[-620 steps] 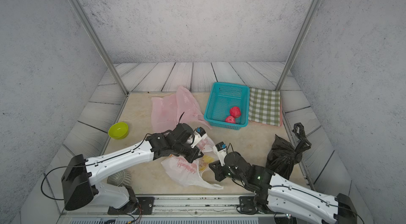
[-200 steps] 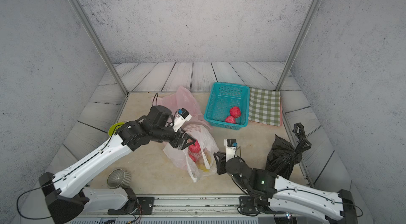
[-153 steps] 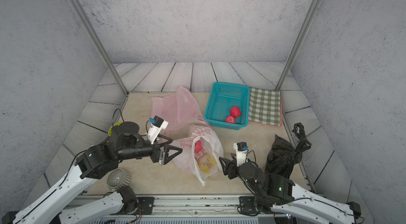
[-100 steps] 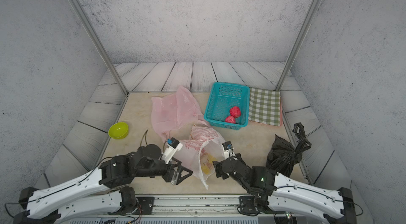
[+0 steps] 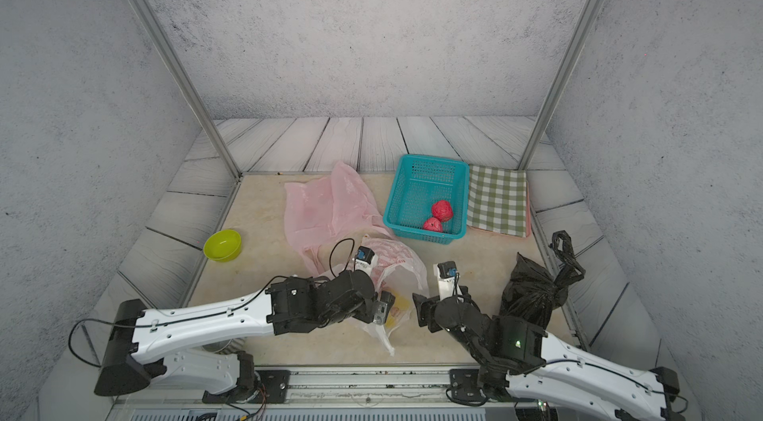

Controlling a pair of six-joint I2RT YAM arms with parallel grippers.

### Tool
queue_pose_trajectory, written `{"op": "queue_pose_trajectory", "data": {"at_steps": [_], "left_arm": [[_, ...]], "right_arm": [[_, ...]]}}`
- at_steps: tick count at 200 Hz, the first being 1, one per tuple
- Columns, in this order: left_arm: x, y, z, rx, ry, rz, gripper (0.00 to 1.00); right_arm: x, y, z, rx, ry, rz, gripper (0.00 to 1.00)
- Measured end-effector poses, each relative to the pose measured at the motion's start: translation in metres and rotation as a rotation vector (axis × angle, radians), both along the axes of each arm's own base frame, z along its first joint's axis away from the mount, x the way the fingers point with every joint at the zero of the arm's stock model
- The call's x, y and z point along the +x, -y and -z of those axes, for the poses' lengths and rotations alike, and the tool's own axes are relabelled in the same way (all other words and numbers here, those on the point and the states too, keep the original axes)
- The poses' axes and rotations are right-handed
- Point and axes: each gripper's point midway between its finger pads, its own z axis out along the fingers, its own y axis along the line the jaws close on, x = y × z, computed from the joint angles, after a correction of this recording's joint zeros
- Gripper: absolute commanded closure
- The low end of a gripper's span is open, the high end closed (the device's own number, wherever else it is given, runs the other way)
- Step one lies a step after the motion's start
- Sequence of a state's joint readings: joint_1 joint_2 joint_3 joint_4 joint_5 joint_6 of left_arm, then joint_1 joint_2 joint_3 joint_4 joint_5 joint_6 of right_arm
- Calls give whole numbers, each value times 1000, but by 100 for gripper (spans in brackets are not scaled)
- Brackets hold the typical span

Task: Untie the knot of a plastic bag & take out the apple
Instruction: Untie the plastic bag at the center of the board, then pick up the apple from the plastic bag.

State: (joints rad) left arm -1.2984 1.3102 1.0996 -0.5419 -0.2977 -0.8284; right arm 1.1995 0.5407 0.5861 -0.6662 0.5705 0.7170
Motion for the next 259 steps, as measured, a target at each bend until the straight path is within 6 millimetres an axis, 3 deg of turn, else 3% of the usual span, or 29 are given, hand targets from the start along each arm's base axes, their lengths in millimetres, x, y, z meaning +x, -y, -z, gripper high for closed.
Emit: {"op": "queue_pose_trajectory", "data": {"at_steps": [23, 49, 59, 68, 85, 103, 125, 133, 142, 151, 175, 213, 235, 259], "left_arm": [[5, 1, 2, 13, 18, -22, 21], [5, 11, 26, 55, -16, -19, 19], [5, 13, 38, 83, -32, -22, 23], [5, 13, 48, 111, -42, -30, 38], [7, 5, 59, 181, -39, -39, 100], [11, -4, 49, 217, -11, -41, 100], [15, -11, 15, 181, 41, -18, 100], [16, -15, 3, 165, 54, -14, 100], [17, -20, -9, 149, 66, -14, 100], [18, -24, -16, 138, 75, -11, 100], [16, -32, -19, 137, 72, 3, 100], [8, -39, 2, 188, 43, 47, 100], [4, -41, 13, 209, 28, 73, 100], [-1, -43, 21, 207, 21, 101, 100]], "right_arm": [[-4, 6, 10, -2, -17, 2, 16], [-5, 9, 8, 14, -14, -2, 15], [-6, 10, 7, 19, -12, -3, 16], [-6, 10, 6, 21, -10, -6, 17], [-9, 7, 4, 30, -10, -34, 20], [-17, -7, 4, 63, -16, -128, 27], [-31, -33, 15, 106, -46, -269, 44], [-36, -42, 20, 109, -61, -315, 59], [-40, -51, 25, 114, -77, -354, 88], [-42, -60, 29, 116, -97, -382, 100], [-46, -80, 32, 132, -126, -437, 100], [-52, -107, 31, 167, -140, -514, 99], [-68, -123, 34, 158, -155, -586, 96], [-87, -141, 17, 192, -131, -662, 96]]}}
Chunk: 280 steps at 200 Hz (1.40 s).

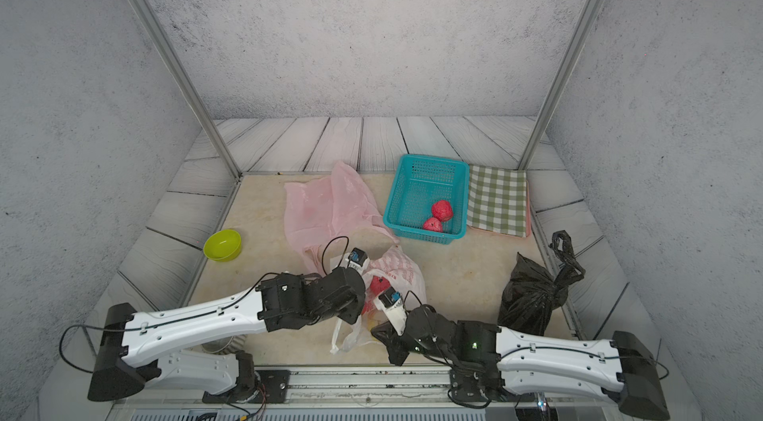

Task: Untie the knot of a plastic bag & take out the apple
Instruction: Pick up the apple from the plastic bag.

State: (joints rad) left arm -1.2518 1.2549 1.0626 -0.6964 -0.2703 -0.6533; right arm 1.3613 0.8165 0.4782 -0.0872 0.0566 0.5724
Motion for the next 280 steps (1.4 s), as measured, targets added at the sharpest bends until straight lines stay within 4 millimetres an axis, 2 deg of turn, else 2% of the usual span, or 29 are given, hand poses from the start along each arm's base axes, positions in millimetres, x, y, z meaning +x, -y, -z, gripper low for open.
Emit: {"op": "queue_pose_trajectory", "data": {"at_steps": [12, 28, 72, 93, 107, 120, 141, 167, 201, 240, 280], "left_arm": [[-2, -2, 1, -9, -4, 10, 100], [-5, -5, -3, -35, -2, 21, 100], [-10, -20, -20, -109, 24, 29, 100], [-13, -25, -24, -127, 26, 32, 100], [-15, -28, -24, -129, 21, 36, 100], [-17, -31, -20, -127, 12, 40, 100], [-24, -38, -5, -111, -18, 47, 100], [-35, -53, 24, -89, -81, 37, 100], [-46, -71, 47, -98, -132, 9, 100], [-49, -82, 57, -97, -153, -24, 100], [-48, -87, 61, -75, -156, -39, 100]], "right_arm": [[0, -9, -6, 9, 15, 4, 100], [15, -17, -1, -13, 50, 73, 100], [56, -18, 68, -248, 154, 266, 100], [67, -20, 87, -323, 191, 309, 89], [73, -28, 87, -335, 212, 329, 71], [77, -36, 83, -322, 225, 343, 59], [80, -43, 76, -291, 230, 362, 36], [80, -46, 74, -276, 229, 360, 18], [77, -60, 78, -288, 218, 316, 13], [77, -81, 90, -327, 204, 291, 13], [81, -84, 106, -388, 185, 299, 14]]}}
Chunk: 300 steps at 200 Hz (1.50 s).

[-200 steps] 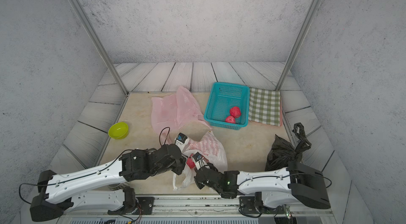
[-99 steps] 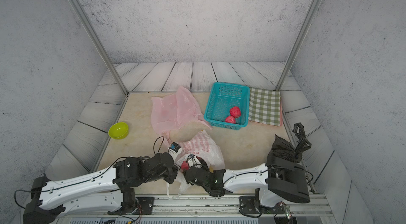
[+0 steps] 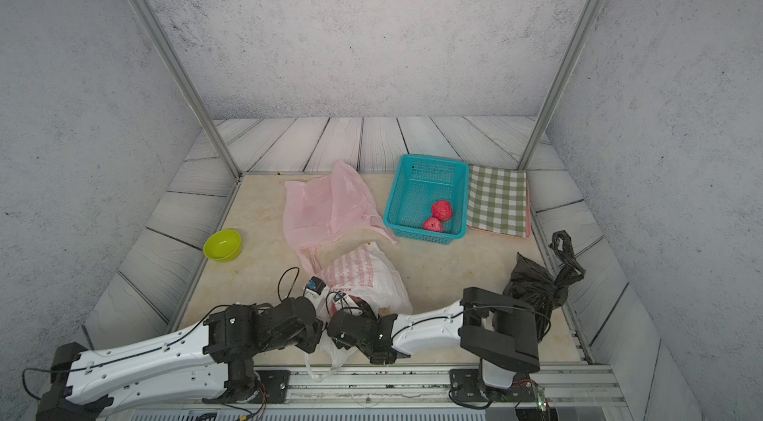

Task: Untie the knot of a plastic bag & take out the apple
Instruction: Pick up the apple from the plastic bag.

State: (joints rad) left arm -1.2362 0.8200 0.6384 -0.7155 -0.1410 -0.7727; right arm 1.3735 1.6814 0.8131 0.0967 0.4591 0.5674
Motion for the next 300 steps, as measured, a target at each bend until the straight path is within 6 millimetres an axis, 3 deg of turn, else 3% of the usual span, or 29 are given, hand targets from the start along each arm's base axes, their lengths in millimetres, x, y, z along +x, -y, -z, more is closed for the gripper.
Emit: {"op": "queue_pose_trajectory", "data": {"at_steps": [34, 57, 104, 144, 166, 193, 227, 300], "left_arm": [[-1, 5, -1, -16, -7, 5, 100], [0, 9, -4, -37, -3, 7, 100], [0, 10, -3, -38, -6, 6, 100], [1, 10, -4, -38, -2, 3, 100], [3, 9, -4, -36, 9, -1, 100], [5, 7, -4, -22, 27, -5, 100], [11, 8, -6, -11, 45, -10, 100], [19, 31, -13, -14, 47, 23, 100]], "right_arm": [[13, 6, 5, 8, -35, 51, 18], [19, -1, 2, 36, -51, 49, 21], [21, -20, 6, 98, -92, 29, 36], [19, -22, 6, 138, -102, 30, 56], [17, -18, 5, 142, -108, 25, 57], [10, -4, -3, 120, -120, 9, 57], [-3, 9, -31, 144, -121, -49, 58], [-60, 37, -63, 160, -161, -235, 59]]}}
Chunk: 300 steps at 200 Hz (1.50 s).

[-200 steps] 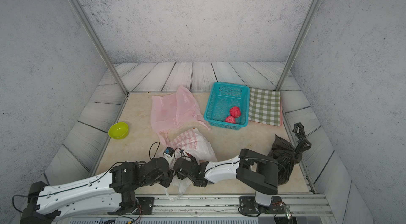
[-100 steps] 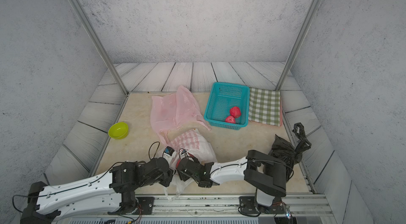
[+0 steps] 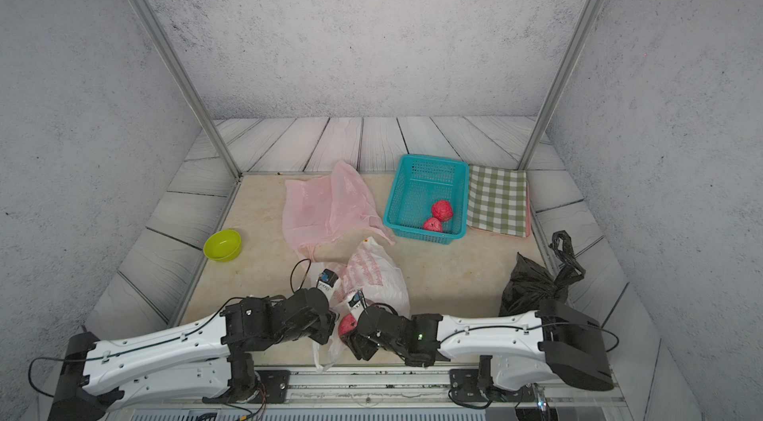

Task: Untie the knot of a plastic bag & take out the apple
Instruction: Pick up the apple from the plastic bag.

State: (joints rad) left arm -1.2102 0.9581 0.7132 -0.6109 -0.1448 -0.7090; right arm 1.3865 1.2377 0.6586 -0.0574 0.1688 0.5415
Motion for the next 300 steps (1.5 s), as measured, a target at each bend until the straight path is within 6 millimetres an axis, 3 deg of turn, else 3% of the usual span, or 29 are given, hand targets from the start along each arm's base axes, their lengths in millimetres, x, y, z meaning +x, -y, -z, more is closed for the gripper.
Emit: {"op": "queue_pose_trajectory", "data": {"at_steps": [51, 108, 117, 141, 161, 175, 202, 215, 228, 249, 269, 300], "left_arm": [[7, 24, -22, -70, 26, 36, 100], [15, 47, -52, -203, 67, 76, 100], [21, 38, -45, -167, 59, 51, 100], [38, 6, -17, -25, 13, -25, 100], [47, -9, -19, 38, 6, -41, 100], [58, -10, -39, 38, 32, -40, 100], [77, -9, -81, 12, 117, -34, 100], [80, -14, -87, 34, 145, -34, 100], [81, -23, -86, 75, 160, -35, 100], [83, -39, -83, 140, 175, -46, 100], [89, -47, -85, 175, 190, -49, 100], [96, -42, -78, 196, 189, -20, 100]], "right_arm": [[0, 43, -50, 25, 79, 14, 58], [20, 110, -73, -86, 256, 103, 57], [25, 114, -91, -46, 286, 135, 57], [31, 117, -167, 162, 330, 197, 57], [29, 115, -208, 272, 326, 203, 57], [25, 105, -209, 277, 305, 174, 57], [22, 87, -180, 190, 270, 127, 57], [23, 86, -172, 142, 275, 127, 57], [29, 93, -177, 118, 302, 153, 57], [47, 106, -212, 128, 380, 253, 57], [77, 127, -243, 139, 442, 407, 56], [145, 179, -252, 66, 451, 693, 56]]}}
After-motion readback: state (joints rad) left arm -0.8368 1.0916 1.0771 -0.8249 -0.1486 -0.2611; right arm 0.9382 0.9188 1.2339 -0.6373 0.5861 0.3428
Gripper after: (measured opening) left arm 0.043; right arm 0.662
